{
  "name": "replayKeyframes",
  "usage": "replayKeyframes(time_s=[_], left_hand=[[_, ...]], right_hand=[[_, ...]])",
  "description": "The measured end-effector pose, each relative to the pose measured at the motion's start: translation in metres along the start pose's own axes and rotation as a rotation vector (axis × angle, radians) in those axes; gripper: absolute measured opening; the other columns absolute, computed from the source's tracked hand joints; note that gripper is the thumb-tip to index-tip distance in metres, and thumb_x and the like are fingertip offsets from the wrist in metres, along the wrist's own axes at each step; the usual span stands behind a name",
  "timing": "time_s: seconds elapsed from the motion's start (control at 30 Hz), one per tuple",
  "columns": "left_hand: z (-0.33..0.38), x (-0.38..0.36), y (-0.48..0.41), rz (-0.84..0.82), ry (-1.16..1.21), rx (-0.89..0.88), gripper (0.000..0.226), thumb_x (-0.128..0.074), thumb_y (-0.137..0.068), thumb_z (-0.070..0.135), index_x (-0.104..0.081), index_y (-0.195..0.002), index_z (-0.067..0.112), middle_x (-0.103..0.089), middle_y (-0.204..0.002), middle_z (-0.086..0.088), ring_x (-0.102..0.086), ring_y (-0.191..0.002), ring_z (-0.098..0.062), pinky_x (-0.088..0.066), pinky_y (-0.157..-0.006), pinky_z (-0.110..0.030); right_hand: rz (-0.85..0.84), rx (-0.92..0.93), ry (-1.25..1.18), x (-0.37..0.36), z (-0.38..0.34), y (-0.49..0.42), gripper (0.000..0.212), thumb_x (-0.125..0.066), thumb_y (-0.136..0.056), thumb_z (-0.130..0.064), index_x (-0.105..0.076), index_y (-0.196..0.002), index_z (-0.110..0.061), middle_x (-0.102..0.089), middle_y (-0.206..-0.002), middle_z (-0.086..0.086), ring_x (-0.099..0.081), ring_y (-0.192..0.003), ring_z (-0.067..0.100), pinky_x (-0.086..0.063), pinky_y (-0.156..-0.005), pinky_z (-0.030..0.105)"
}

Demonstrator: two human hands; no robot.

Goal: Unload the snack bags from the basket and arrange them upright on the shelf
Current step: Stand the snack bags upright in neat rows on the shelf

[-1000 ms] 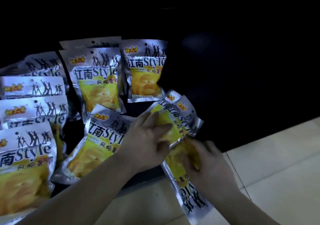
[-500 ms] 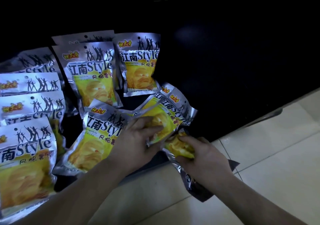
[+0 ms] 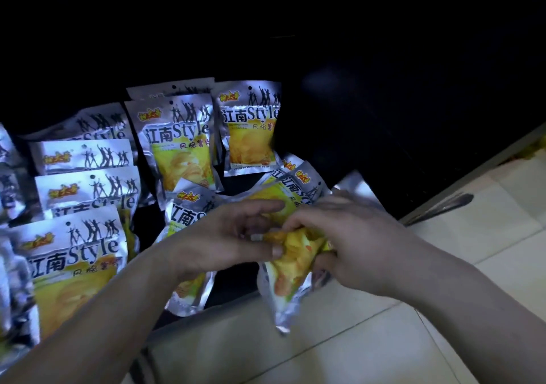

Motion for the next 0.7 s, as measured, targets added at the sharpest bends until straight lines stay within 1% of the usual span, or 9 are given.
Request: replayKeyframes(time_s=[0.13,0.27,0.33,0.37,0.4,0.43,0.5,0.57,0.7], left_hand=[[-0.013,0.027,0.012,0.107,0.240,0.006,0.060,-0.078,-0.081,0.005,-0.059,-0.134,0.026,-0.075,-0.119,0.004,-0.069,-0.114,-0.010,-0.054,-0.089,-0.022],[-0.041,0.079,0.024,0.453,0.317,0.039,0.083,-0.087,-0.075,0.016,-0.048,-0.144,0.041,-0.061,-0.137,0.020,-0.056,-0.124,0.006,-0.054,-0.073,-0.018],[-0.057,0.096,0.031,0.569,0.310,0.092,0.075,-0.087,-0.078,0.014,-0.051,-0.139,0.039,-0.040,-0.146,-0.005,-0.043,-0.133,-0.013,-0.050,-0.058,-0.020],[-0.064,0.104,0.032,0.614,0.276,0.071,0.053,-0.086,-0.079,0.012,-0.059,-0.120,0.033,-0.065,-0.112,-0.007,-0.067,-0.099,-0.022,-0.046,-0.054,-0.023],[-0.066,0.109,0.033,0.645,0.229,0.051,0.038,-0.084,-0.081,0.008,-0.055,-0.096,0.029,-0.045,-0.083,0.011,-0.042,-0.071,-0.016,-0.041,-0.052,-0.025],[-0.071,0.113,0.031,0.660,0.186,0.044,0.042,-0.080,-0.081,0.004,-0.043,-0.084,0.022,-0.034,-0.074,0.004,-0.034,-0.062,-0.016,-0.035,-0.050,-0.026],[-0.075,0.115,0.029,0.662,0.169,0.032,0.044,-0.077,-0.080,0.001,-0.036,-0.085,0.017,-0.026,-0.071,-0.003,-0.027,-0.057,-0.018,-0.033,-0.049,-0.030],[-0.074,0.115,0.028,0.680,0.116,0.045,0.042,-0.078,-0.078,0.008,-0.042,-0.088,0.026,-0.034,-0.067,0.000,-0.035,-0.054,-0.019,-0.038,-0.050,-0.034],[-0.079,0.114,0.028,0.768,0.005,0.060,0.033,-0.076,-0.081,0.016,-0.048,-0.092,0.027,-0.046,-0.067,0.004,-0.049,-0.056,-0.018,-0.043,-0.052,-0.036]], right_hand=[[0.477,0.024,0.171,0.034,-0.013,-0.017,0.059,-0.085,-0.062,-0.022,-0.066,-0.118,-0.028,-0.060,-0.133,-0.004,-0.049,-0.132,0.024,-0.038,-0.113,0.046],[0.822,-0.155,-0.031,0.038,0.003,-0.028,0.021,-0.076,-0.084,-0.024,-0.064,-0.100,-0.015,-0.057,-0.112,0.004,-0.055,-0.102,0.029,-0.047,-0.080,0.038],[0.631,-0.288,-0.138,-0.003,0.029,-0.060,0.020,-0.067,-0.086,-0.028,-0.062,-0.103,-0.018,-0.054,-0.110,0.001,-0.055,-0.103,0.028,-0.047,-0.079,0.036],[0.466,-0.342,-0.167,-0.030,0.039,-0.078,0.027,-0.061,-0.087,-0.033,-0.062,-0.110,-0.021,-0.054,-0.115,-0.001,-0.054,-0.113,0.026,-0.048,-0.086,0.036],[0.309,-0.368,-0.175,-0.057,0.046,-0.095,0.034,-0.057,-0.087,-0.038,-0.062,-0.118,-0.025,-0.053,-0.125,-0.003,-0.049,-0.125,0.024,-0.046,-0.096,0.037],[0.186,-0.371,-0.162,-0.078,0.050,-0.107,0.041,-0.055,-0.089,-0.041,-0.059,-0.128,-0.028,-0.050,-0.137,-0.005,-0.039,-0.139,0.023,-0.040,-0.109,0.039],[0.031,-0.350,-0.108,-0.103,0.053,-0.126,0.053,-0.054,-0.093,-0.046,-0.047,-0.144,-0.035,-0.032,-0.159,-0.010,-0.010,-0.154,0.018,-0.015,-0.124,0.044],[-0.075,-0.355,-0.095,-0.112,0.055,-0.137,0.060,-0.048,-0.094,-0.052,-0.034,-0.152,-0.043,-0.014,-0.167,-0.015,0.006,-0.155,0.014,0.001,-0.125,0.046],[-0.268,-0.360,-0.085,-0.114,0.056,-0.147,0.064,-0.043,-0.091,-0.061,-0.026,-0.152,-0.054,-0.009,-0.167,-0.022,0.003,-0.155,0.013,-0.004,-0.122,0.049]])
Point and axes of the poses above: each hand's wrist, its own y-axis away from the middle knuckle, its own x-axis out of the back of the hand, z = x × y, the point moved 9 cm from there along -y, towards the middle knuckle
